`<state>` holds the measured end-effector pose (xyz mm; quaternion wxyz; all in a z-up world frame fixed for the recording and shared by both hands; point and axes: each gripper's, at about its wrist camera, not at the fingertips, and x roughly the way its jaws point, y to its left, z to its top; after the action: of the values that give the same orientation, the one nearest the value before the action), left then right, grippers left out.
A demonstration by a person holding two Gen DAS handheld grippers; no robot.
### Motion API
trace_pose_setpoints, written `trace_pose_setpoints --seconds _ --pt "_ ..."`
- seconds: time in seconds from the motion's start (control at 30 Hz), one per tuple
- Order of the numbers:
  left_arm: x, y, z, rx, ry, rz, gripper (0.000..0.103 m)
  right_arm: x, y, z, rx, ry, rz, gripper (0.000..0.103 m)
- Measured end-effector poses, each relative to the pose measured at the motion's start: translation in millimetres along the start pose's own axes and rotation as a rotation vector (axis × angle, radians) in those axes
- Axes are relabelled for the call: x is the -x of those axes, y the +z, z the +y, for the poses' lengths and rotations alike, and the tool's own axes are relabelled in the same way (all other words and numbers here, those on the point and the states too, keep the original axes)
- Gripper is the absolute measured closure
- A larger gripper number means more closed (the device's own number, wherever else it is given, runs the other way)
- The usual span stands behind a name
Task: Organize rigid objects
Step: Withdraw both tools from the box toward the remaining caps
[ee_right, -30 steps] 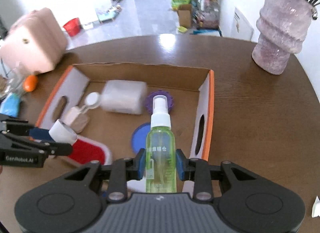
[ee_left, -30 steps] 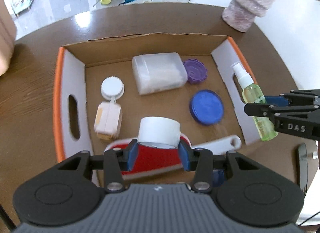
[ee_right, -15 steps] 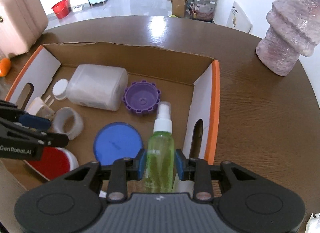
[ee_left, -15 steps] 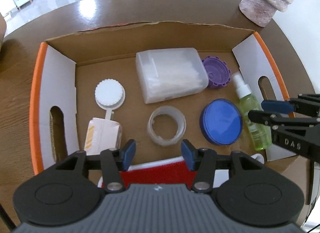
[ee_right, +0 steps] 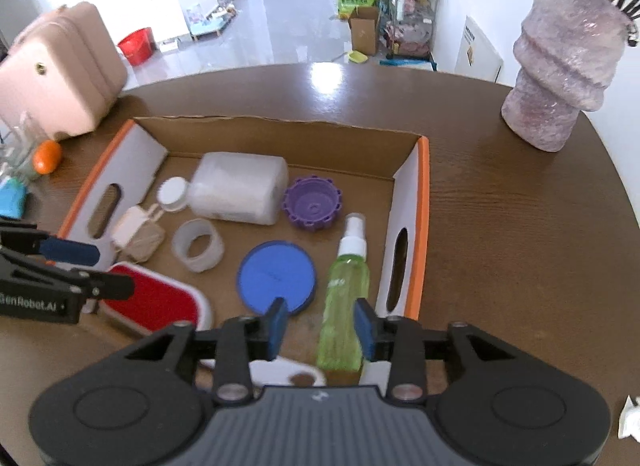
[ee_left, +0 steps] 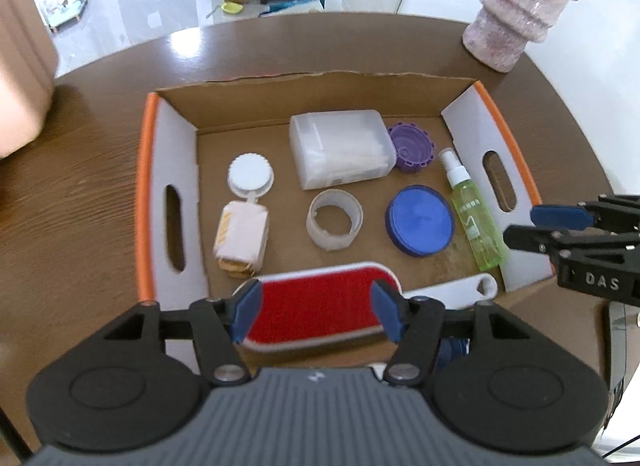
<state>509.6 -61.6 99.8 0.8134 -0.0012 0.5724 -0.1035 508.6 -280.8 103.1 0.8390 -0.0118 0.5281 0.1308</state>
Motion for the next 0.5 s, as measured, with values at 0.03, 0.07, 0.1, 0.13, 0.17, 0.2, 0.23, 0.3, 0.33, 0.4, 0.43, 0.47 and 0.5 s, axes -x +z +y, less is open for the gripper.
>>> trace_pose_setpoints --seconds 0.03,0.07,0.1,0.13,0.17,0.2,0.23,0.3,0.33,0.4,0.43,0.47,0.5 --pt "7 -5 1 0.006 0.002 -0.005 0.039 5 -4 1 0.001 0.005 -0.002 0.063" --pt "12 -10 1 0.008 0.004 -0.010 0.039 12 -9 3 0.003 0.008 -0.006 0.063" --pt "19 -16 1 0.007 0.012 -0.015 0.038 19 -15 6 0.006 0.009 -0.013 0.062" --pt "25 -22 1 0.007 0.021 -0.021 0.037 24 -19 8 0.010 0.011 -0.017 0.061" --pt "31 -28 1 0.007 0.028 -0.029 0.036 31 -26 11 0.014 0.013 -0.022 0.059" --pt "38 -36 0 0.006 0.034 -0.040 0.036 37 -32 14 0.016 0.016 -0.029 0.058" --pt "44 -42 0 0.004 0.036 -0.051 0.036 43 -38 16 0.021 0.020 -0.033 0.057" --pt "57 -58 -2 0.003 0.034 -0.077 0.034 55 -50 22 0.030 0.025 -0.043 0.057" --pt "63 -66 -3 0.000 0.031 -0.082 0.034 59 -55 25 0.033 0.027 -0.047 0.056" --pt "70 -81 -6 -0.006 0.023 -0.088 0.033 69 -69 30 0.042 0.033 -0.053 0.055" --pt "74 -89 -7 -0.008 0.021 -0.093 0.033 72 -74 32 0.045 0.035 -0.055 0.054" --pt "79 -97 -9 -0.013 0.020 -0.101 0.032 76 -81 34 0.048 0.037 -0.057 0.053" --pt "82 -105 -10 -0.015 0.020 -0.107 0.032 78 -87 36 0.050 0.040 -0.059 0.053"
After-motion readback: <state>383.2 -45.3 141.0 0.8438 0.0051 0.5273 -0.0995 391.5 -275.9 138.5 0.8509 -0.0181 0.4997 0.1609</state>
